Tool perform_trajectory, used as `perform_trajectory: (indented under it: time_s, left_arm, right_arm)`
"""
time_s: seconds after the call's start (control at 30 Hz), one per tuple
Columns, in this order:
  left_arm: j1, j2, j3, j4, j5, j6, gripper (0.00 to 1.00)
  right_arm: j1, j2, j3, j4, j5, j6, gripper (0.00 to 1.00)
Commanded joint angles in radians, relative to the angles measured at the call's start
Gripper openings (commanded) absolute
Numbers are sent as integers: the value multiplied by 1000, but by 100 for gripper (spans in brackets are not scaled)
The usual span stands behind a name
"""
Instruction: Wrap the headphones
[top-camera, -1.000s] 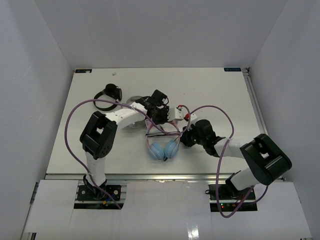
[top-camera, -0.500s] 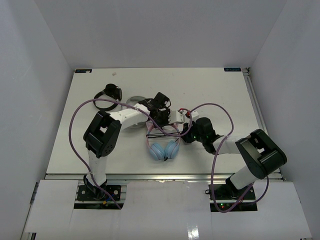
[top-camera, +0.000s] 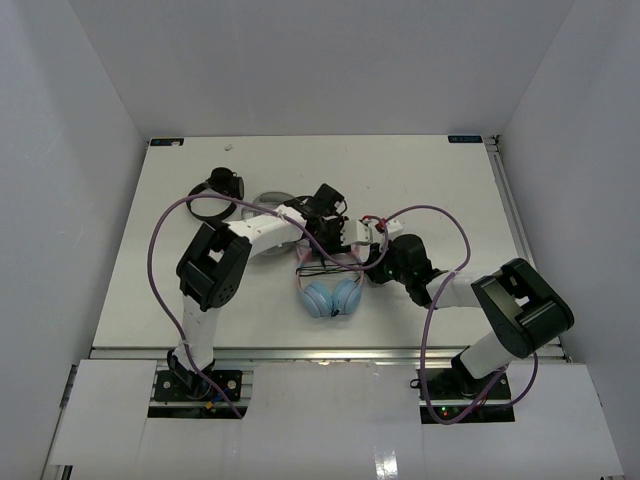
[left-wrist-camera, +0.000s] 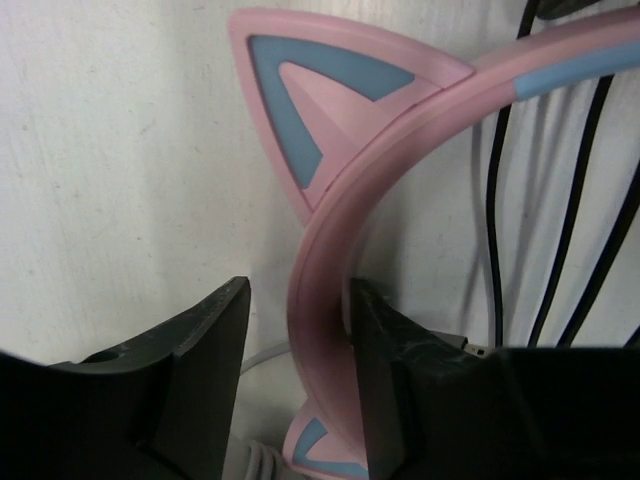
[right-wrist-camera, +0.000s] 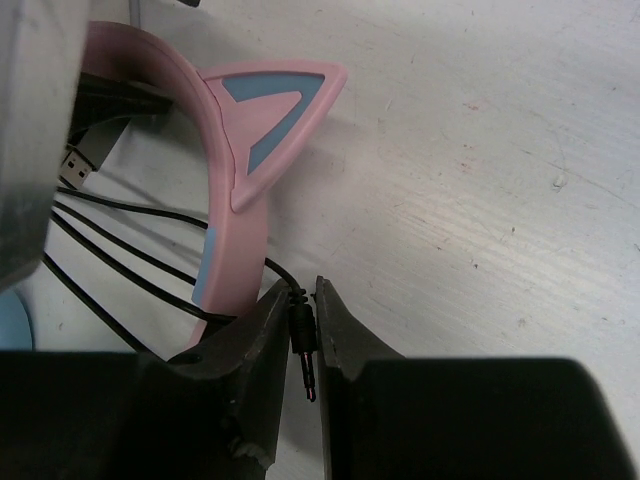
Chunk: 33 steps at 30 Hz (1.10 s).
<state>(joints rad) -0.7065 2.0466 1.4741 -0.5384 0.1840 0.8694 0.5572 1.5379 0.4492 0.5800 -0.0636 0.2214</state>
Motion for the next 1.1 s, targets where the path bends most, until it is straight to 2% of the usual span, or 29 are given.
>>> perform_trajectory:
  time_s: [0.0,0.47,0.53,0.57,0.83,0.93,0.97,1.07]
  left_arm:
    - [-8,1,50,11,-7,-10,57]
    - [-19,30,89,14,-64,-35,60]
    - [-22,32,89,13,-72,-32,80]
    - [-24,33,89,14,-74,-32,82]
    - [-26,29,121,15,-81,-61,83]
    - [-27,26,137,18,-99,-89,90]
    - [-27,24,140,17,-109,-94,98]
    - [-26,21,146,25,-127,-121,98]
  right_arm:
    - [-8,16,-15,-84,64,3,23]
    - [-10,28,9,-134,169,39,28]
    - [-11,44,22,-148,180,41,29]
    - [-11,47,25,-152,182,43,29]
    - [-11,43,23,-153,186,62,31]
    - [-11,39,19,-153,185,72,32]
    - [-11,38,17,-152,183,73,32]
    - [-11,40,16,-154,182,80,32]
